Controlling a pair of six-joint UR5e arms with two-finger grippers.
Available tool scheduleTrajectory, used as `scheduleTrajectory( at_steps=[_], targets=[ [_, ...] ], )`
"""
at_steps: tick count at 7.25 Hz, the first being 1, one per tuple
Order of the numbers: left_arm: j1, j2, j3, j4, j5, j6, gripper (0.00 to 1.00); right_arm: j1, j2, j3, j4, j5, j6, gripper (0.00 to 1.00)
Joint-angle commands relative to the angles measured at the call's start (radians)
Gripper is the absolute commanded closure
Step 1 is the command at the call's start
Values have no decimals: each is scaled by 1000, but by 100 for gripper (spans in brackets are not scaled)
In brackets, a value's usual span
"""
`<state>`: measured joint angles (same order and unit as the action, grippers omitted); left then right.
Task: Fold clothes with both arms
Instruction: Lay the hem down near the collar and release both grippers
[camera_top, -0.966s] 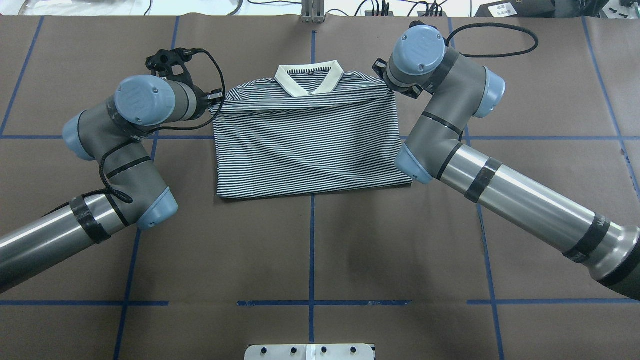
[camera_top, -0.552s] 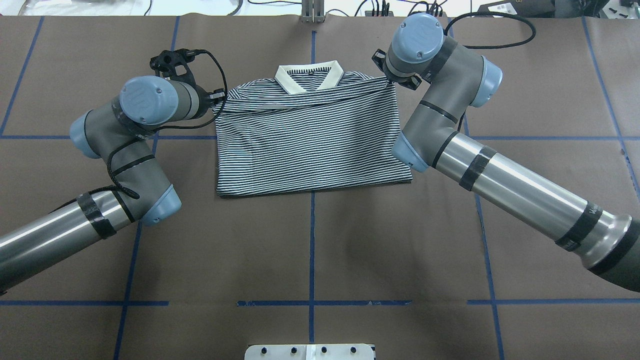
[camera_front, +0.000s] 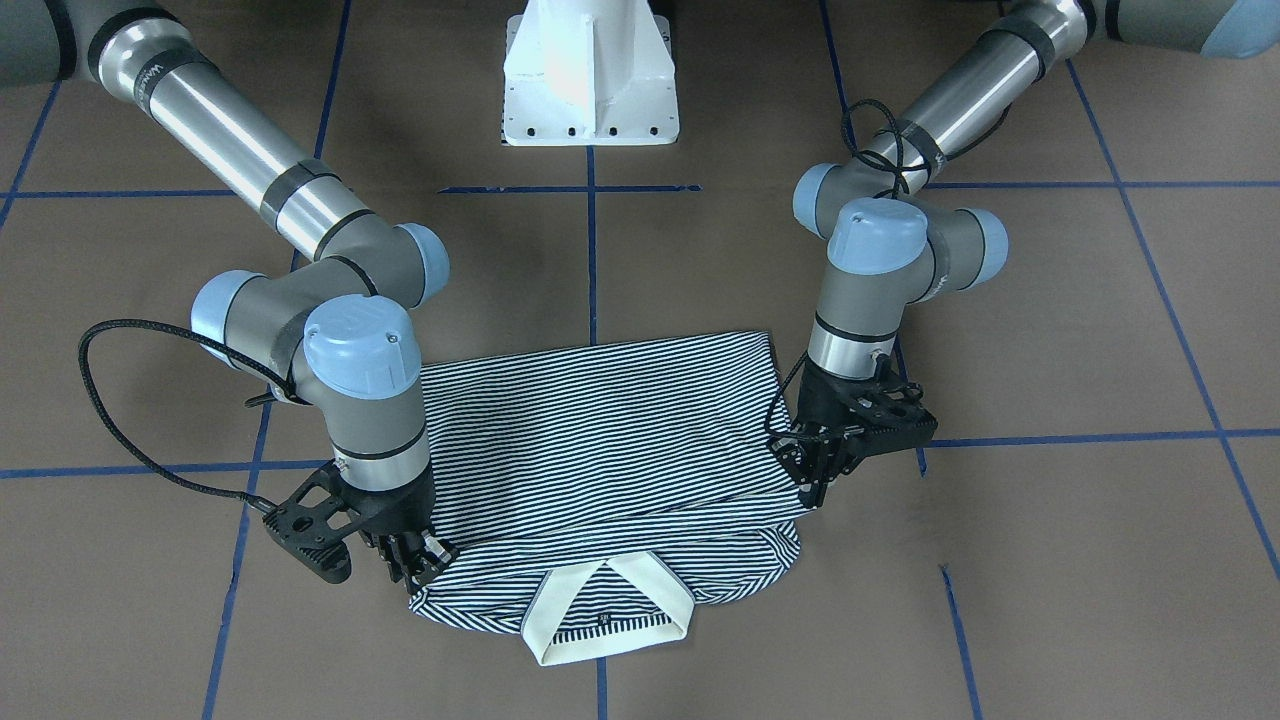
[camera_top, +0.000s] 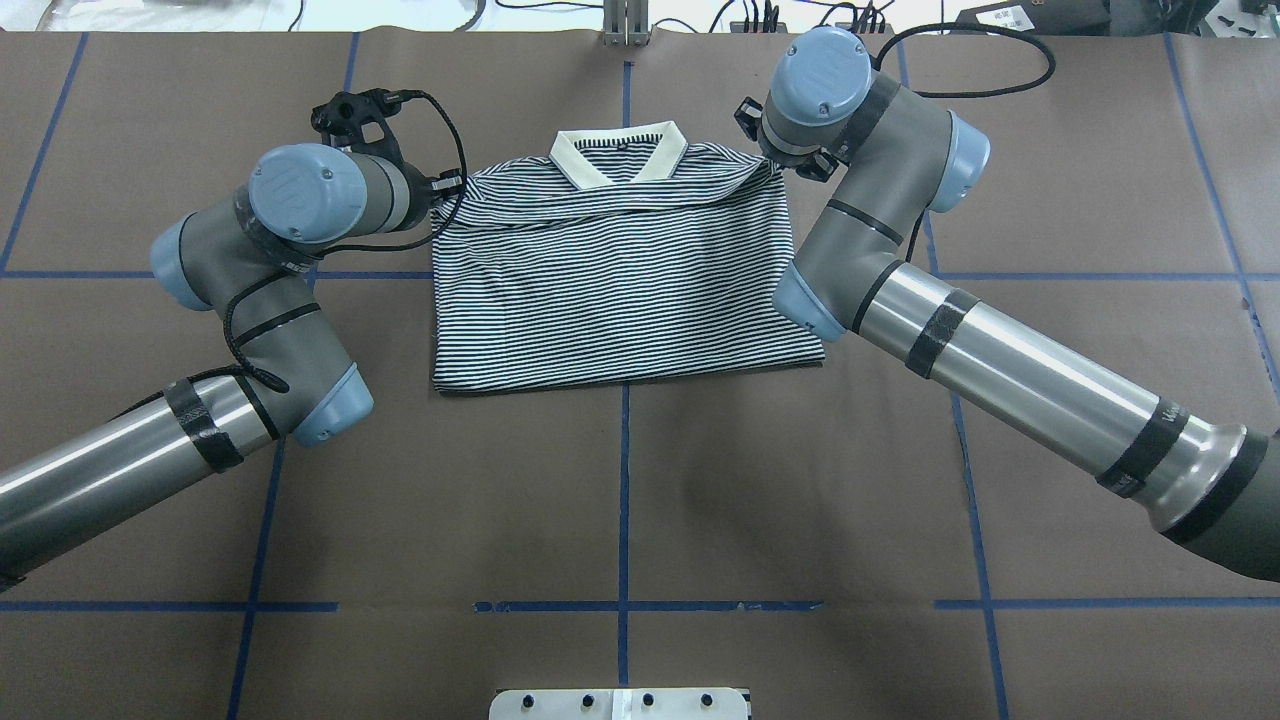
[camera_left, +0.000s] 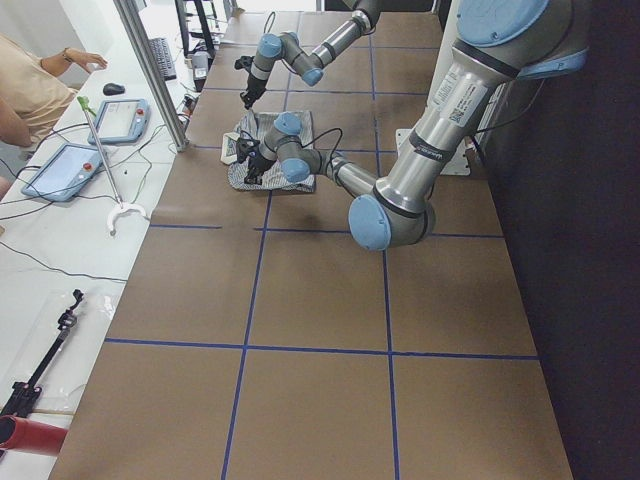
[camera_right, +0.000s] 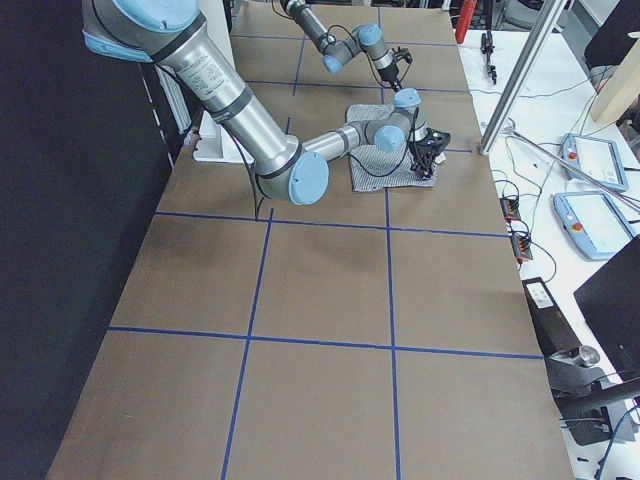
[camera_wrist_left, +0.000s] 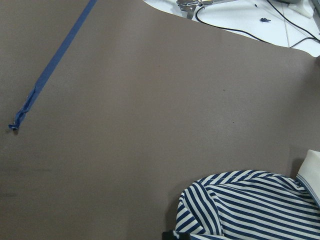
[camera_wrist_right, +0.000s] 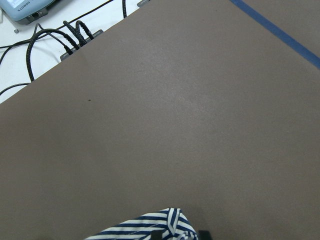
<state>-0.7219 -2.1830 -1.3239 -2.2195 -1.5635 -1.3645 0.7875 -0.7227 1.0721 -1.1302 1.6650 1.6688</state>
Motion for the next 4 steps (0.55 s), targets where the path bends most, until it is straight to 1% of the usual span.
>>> scheduleTrajectory(
  at_steps=[1, 2, 3, 4],
  targets=[
    [-4, 8, -3, -78, -3, -2, 44, 12, -48, 90, 38, 12, 18, 20],
    [-7, 8, -21, -88, -7, -7, 43, 19, -88, 173, 38, 54, 63, 1],
    [-8, 21, -35, -88, -7, -7, 39, 18, -147, 265, 41, 61, 134, 0],
    [-8, 32, -61, -88, -7, -10, 36, -6, -226, 382, 40, 62, 159, 0]
  ],
)
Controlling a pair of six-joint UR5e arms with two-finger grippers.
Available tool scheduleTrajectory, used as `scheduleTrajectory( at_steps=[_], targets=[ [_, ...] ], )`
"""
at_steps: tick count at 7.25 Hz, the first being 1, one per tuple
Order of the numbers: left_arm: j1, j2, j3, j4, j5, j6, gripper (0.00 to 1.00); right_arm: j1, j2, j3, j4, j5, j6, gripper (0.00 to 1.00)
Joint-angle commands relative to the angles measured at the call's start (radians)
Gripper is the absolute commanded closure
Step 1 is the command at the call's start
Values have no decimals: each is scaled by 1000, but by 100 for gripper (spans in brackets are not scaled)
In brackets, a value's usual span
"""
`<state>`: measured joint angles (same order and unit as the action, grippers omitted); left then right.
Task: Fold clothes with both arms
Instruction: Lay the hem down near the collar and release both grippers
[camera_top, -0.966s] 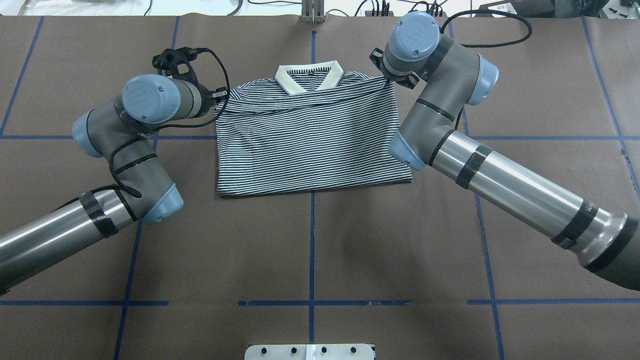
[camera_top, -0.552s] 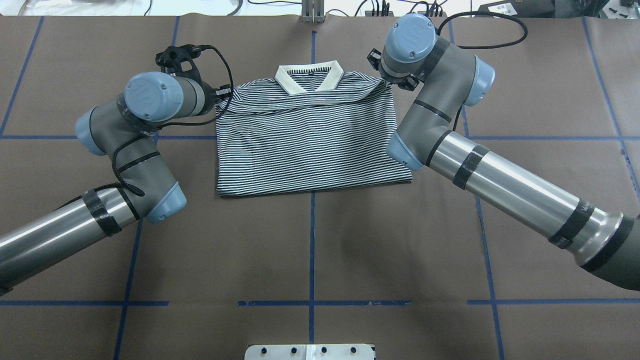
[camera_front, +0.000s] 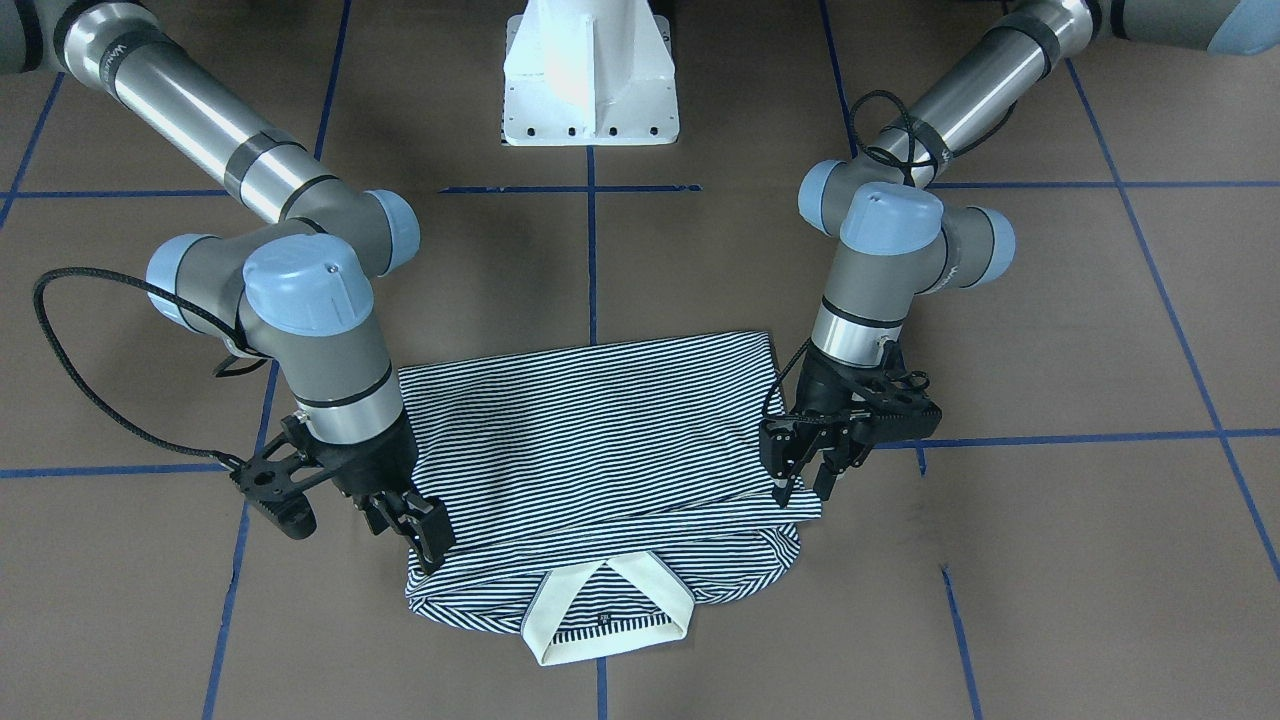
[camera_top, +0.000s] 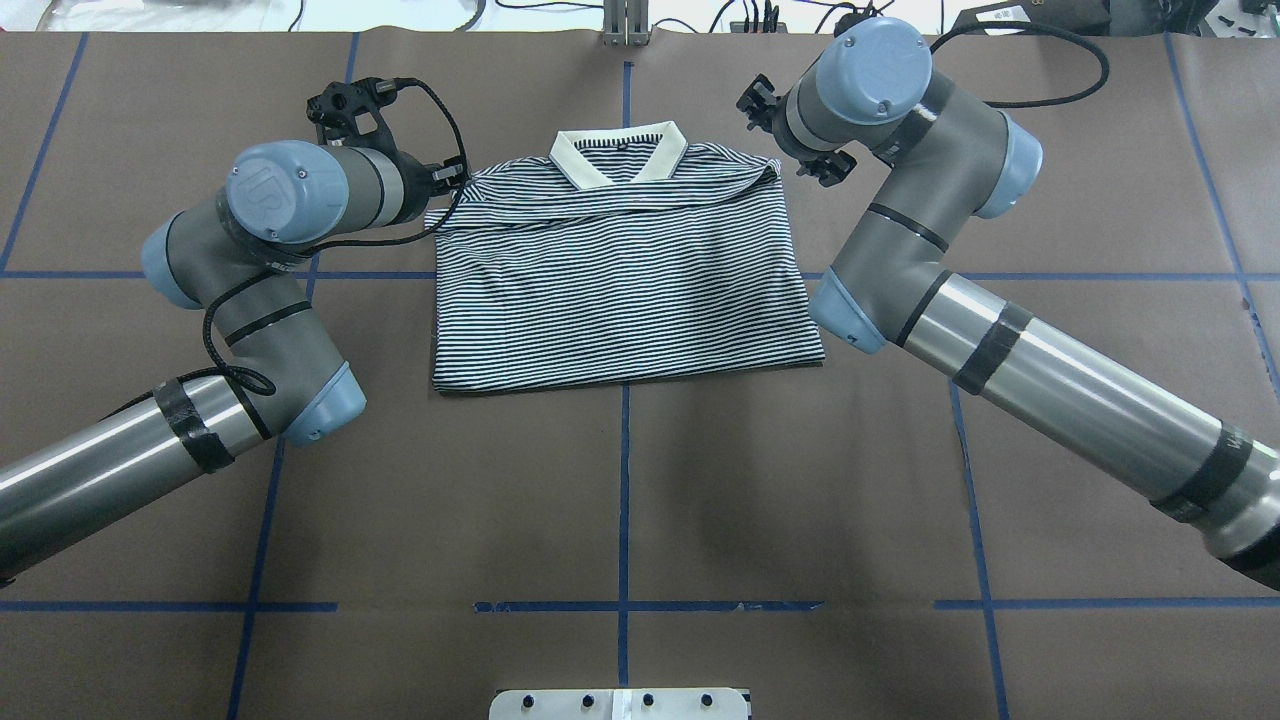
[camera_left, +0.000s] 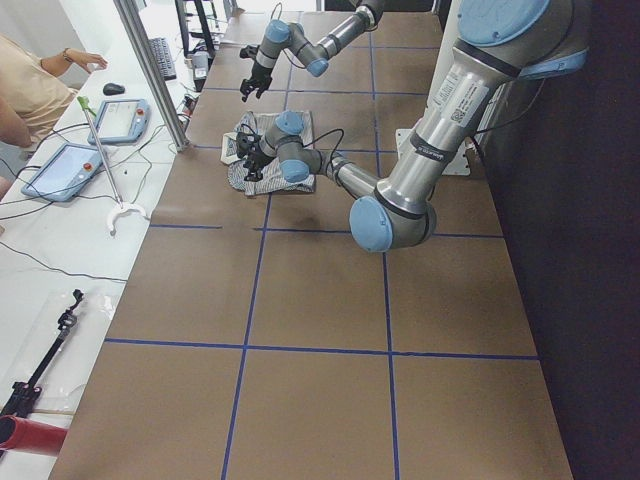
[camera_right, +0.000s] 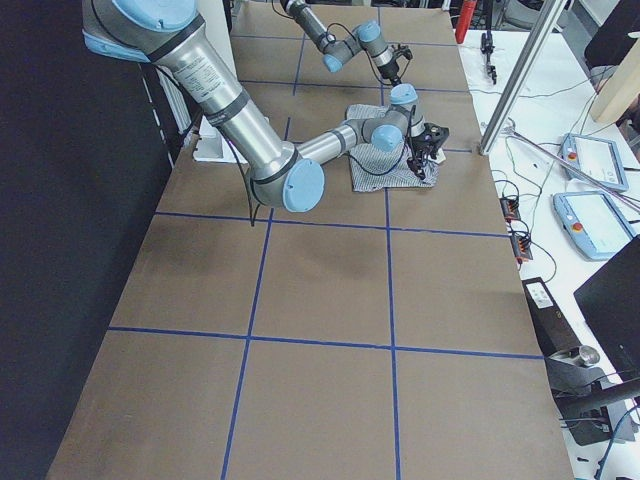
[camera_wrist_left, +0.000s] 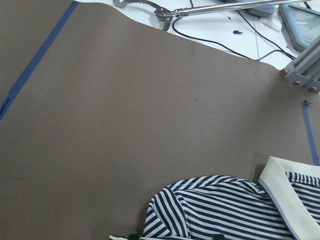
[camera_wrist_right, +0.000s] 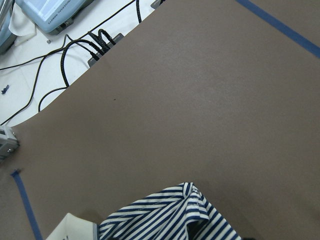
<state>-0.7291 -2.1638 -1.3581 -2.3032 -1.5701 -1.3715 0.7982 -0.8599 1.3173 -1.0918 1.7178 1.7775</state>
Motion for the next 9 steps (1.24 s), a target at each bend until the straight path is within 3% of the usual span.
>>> scheduleTrajectory(
  at_steps=[1, 3, 4, 5, 7, 9],
  targets=[
    [-1, 42, -59, -5, 2, -1, 36, -57, -175, 242, 3, 8, 97, 0],
    [0, 44, -67, -5, 5, 0, 36, -135, -354, 421, 3, 5, 206, 1],
    [0, 44, -68, -5, 5, 2, 36, -177, -366, 424, 3, -1, 230, 23],
    [2, 47, -62, -5, 7, 2, 36, -192, -364, 406, 1, -1, 256, 35],
    [4, 56, -68, -5, 7, -7, 36, -197, -329, 312, 3, -4, 241, 35],
    [8, 58, -68, -5, 7, -35, 36, -197, -318, 287, 1, -24, 232, 34]
  ],
)
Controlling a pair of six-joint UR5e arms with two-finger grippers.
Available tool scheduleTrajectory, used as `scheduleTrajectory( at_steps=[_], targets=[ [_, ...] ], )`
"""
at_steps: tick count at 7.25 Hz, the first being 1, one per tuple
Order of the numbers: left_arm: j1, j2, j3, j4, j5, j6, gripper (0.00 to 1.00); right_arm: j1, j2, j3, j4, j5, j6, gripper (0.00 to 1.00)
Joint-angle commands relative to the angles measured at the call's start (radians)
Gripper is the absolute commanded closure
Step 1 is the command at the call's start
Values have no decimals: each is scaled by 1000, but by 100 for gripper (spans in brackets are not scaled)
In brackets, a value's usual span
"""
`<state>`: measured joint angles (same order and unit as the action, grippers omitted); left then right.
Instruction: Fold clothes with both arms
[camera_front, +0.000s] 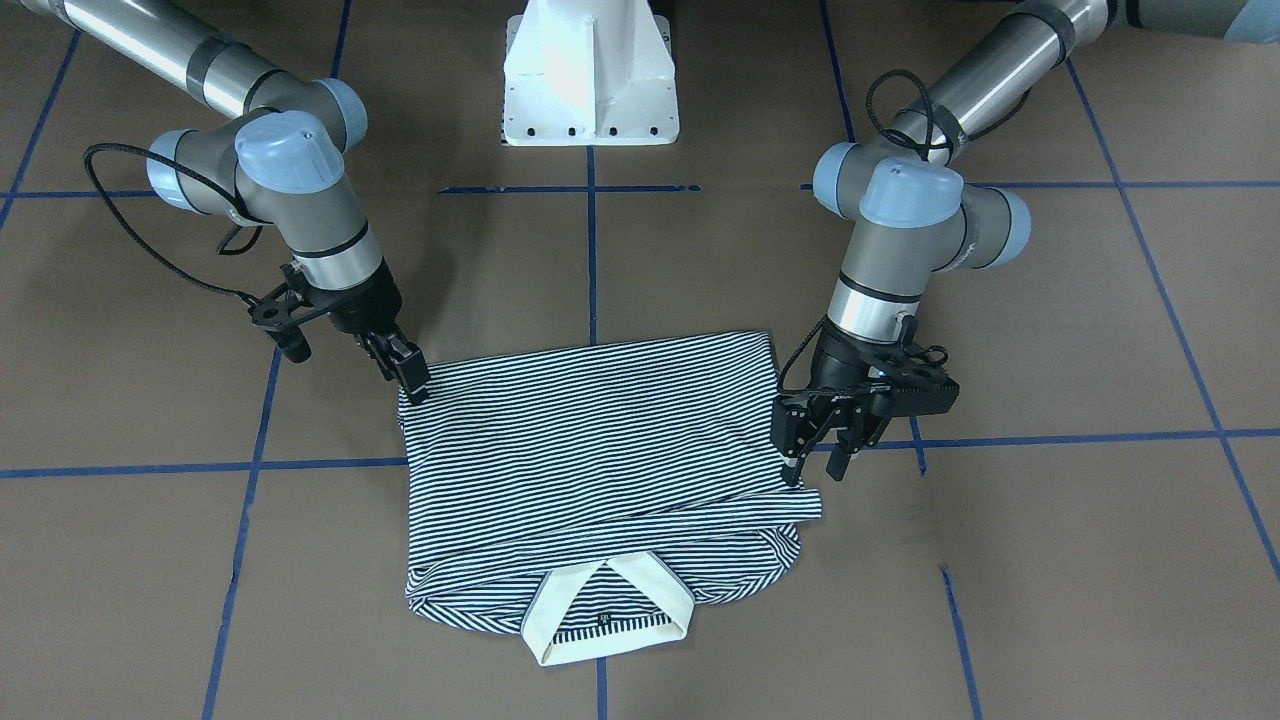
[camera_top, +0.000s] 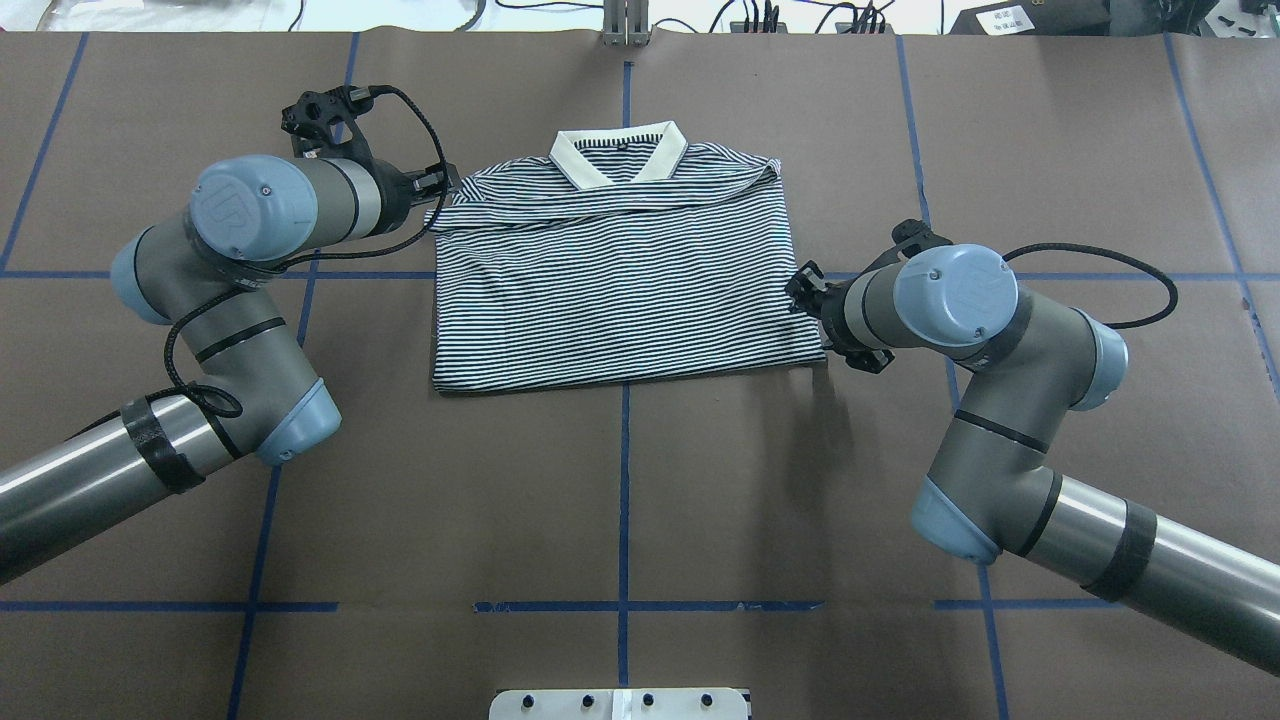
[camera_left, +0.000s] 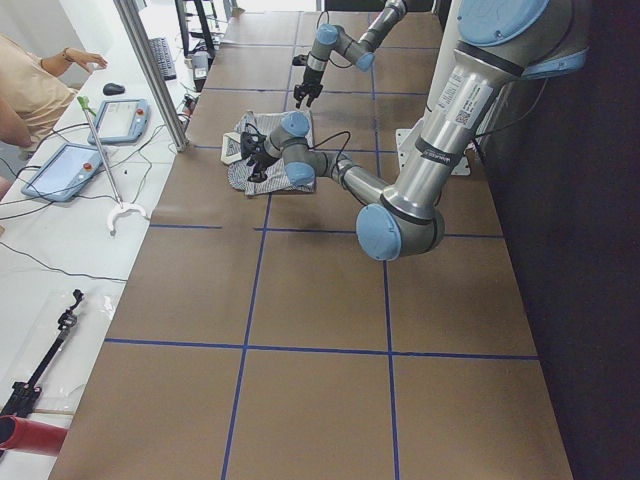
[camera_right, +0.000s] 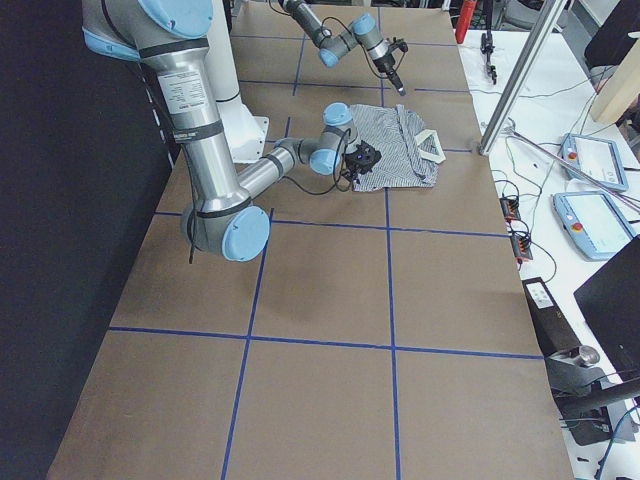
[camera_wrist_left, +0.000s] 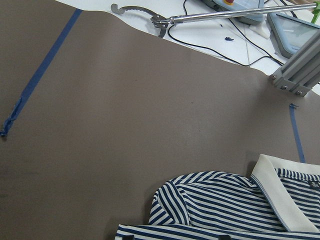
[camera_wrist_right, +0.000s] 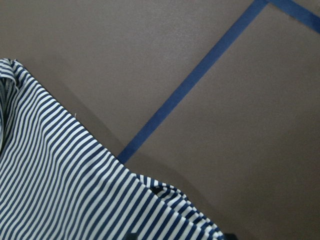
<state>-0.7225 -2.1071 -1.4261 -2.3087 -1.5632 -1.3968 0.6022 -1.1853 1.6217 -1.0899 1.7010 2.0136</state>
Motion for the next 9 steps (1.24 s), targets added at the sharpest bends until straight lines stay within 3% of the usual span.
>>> scheduleTrajectory(
  at_steps=[1, 3, 9],
  targets=[
    [2, 1, 1, 0, 0, -7, 36, -1, 7, -13, -5, -3, -4, 34],
    [3, 3, 3, 0, -2, -10, 36, 2, -2, 20, -13, 0, 0, 30],
    [3, 3, 7, -3, 0, -8, 36, -15, -10, 10, -15, 0, 5, 34]
  ],
)
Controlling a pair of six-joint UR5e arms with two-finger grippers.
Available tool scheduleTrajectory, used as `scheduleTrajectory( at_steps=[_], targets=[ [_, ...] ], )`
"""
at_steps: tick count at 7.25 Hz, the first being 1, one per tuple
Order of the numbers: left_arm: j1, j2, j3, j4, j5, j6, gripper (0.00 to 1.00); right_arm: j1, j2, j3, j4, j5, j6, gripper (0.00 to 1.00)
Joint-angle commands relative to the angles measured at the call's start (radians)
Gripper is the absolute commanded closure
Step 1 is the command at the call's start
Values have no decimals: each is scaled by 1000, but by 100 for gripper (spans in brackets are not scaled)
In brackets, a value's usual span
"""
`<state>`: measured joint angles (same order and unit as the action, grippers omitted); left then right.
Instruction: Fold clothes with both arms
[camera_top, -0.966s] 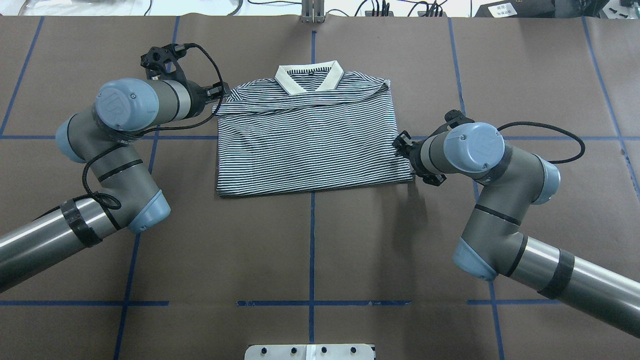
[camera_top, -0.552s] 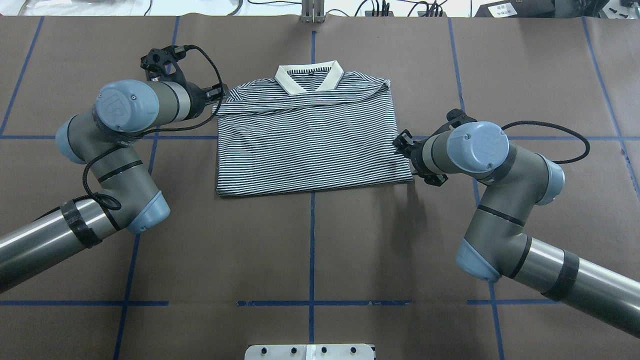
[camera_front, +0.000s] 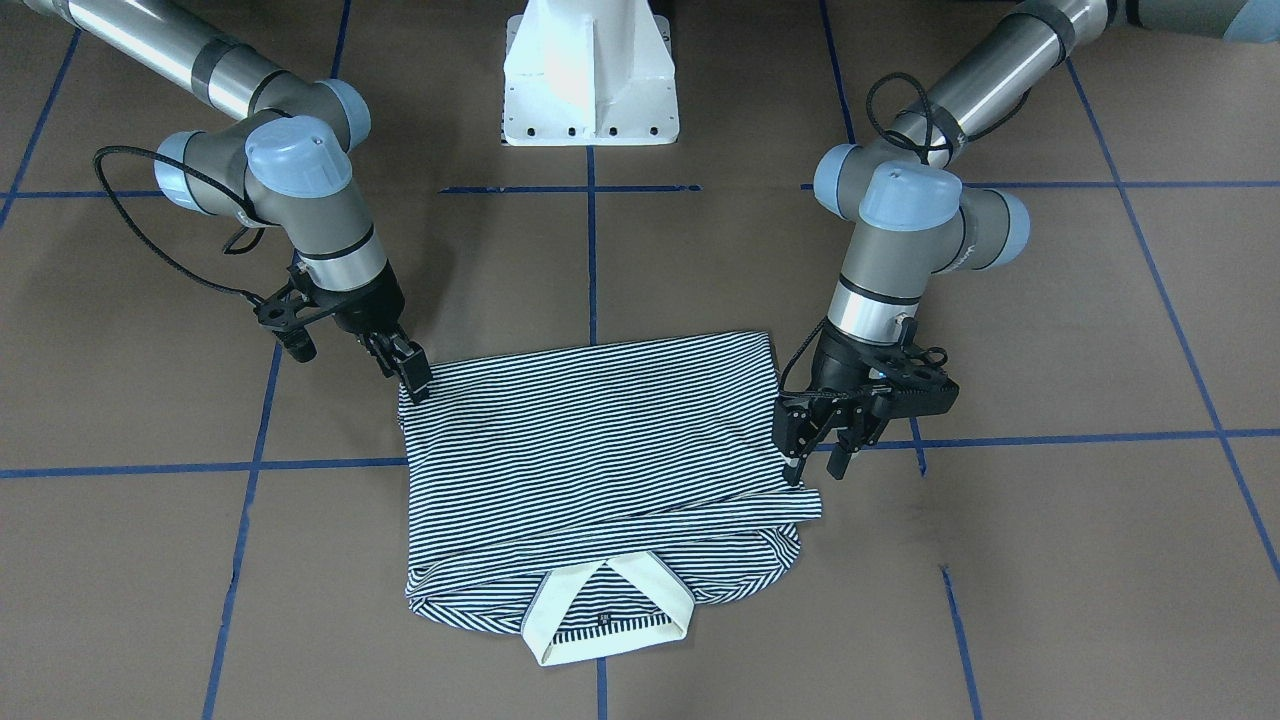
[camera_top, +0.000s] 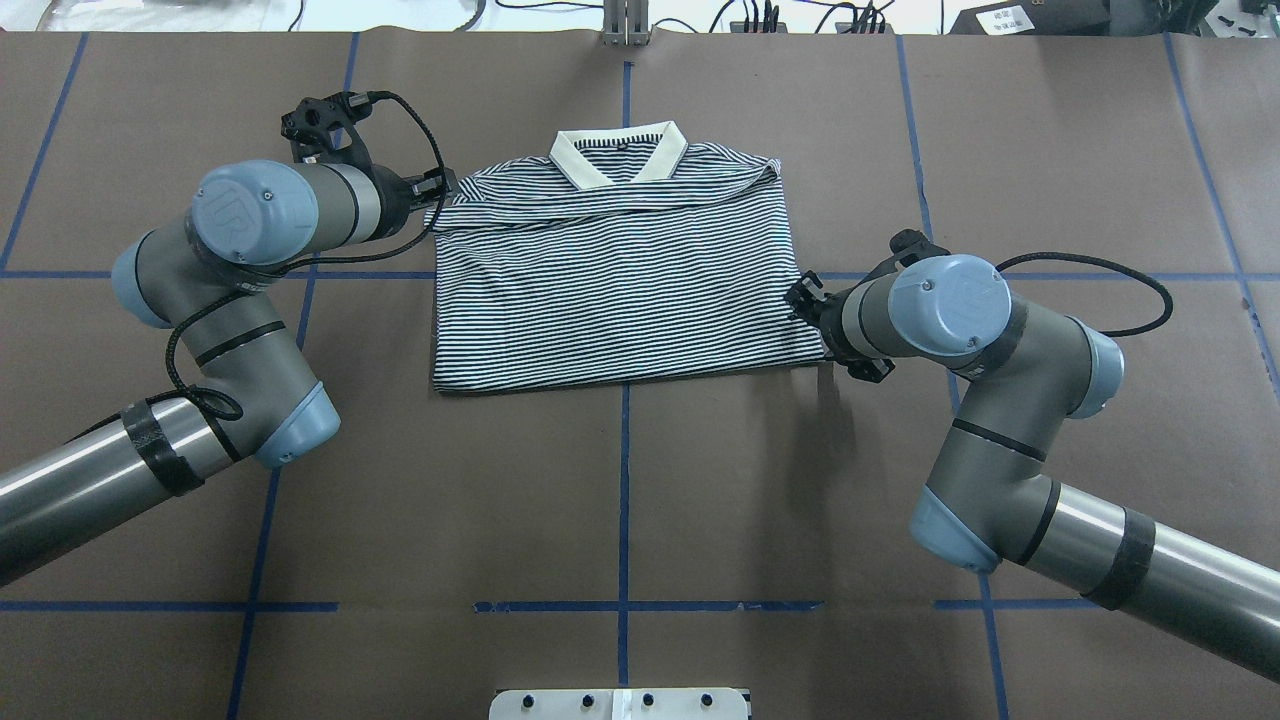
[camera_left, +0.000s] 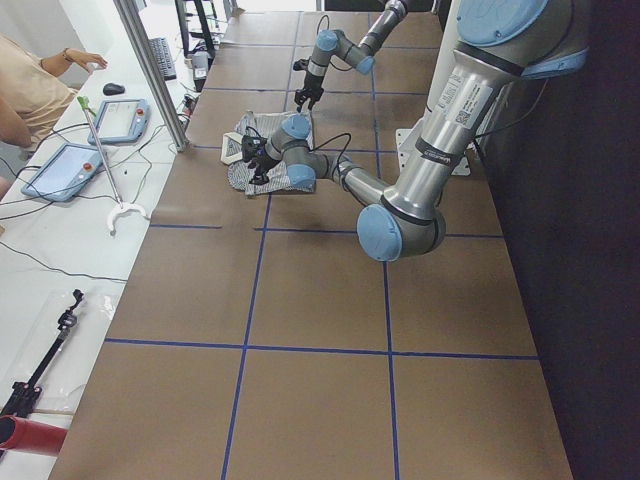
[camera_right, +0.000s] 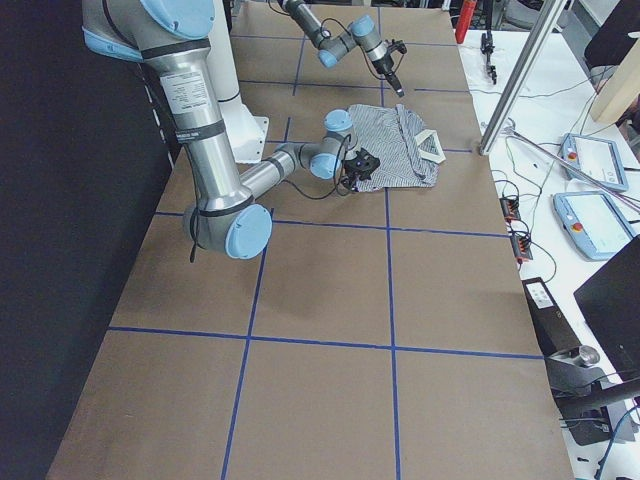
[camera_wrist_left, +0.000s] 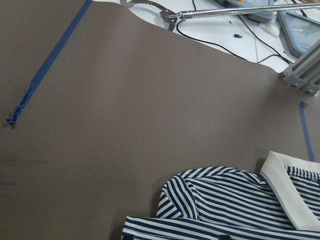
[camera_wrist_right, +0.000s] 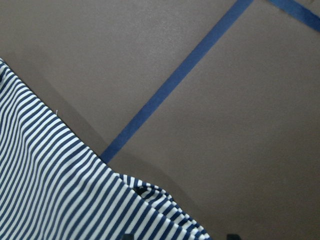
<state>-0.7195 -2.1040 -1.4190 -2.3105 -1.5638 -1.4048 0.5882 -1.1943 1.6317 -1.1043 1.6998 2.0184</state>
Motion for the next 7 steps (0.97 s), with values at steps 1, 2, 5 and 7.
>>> scheduleTrajectory(
  at_steps=[1, 2, 5, 7],
  targets=[
    [0, 1, 2, -18, 1, 0, 36, -1, -4, 5, 0, 1, 0, 39],
    [0, -1, 2, -20, 1, 0, 36, -1, -7, 10, 0, 1, 2, 39],
    [0, 1, 2, -20, 1, 0, 36, -2, -13, 10, 0, 1, 5, 45],
    [2, -1, 2, -20, 1, 0, 36, -5, -13, 11, 0, 0, 5, 40]
  ],
)
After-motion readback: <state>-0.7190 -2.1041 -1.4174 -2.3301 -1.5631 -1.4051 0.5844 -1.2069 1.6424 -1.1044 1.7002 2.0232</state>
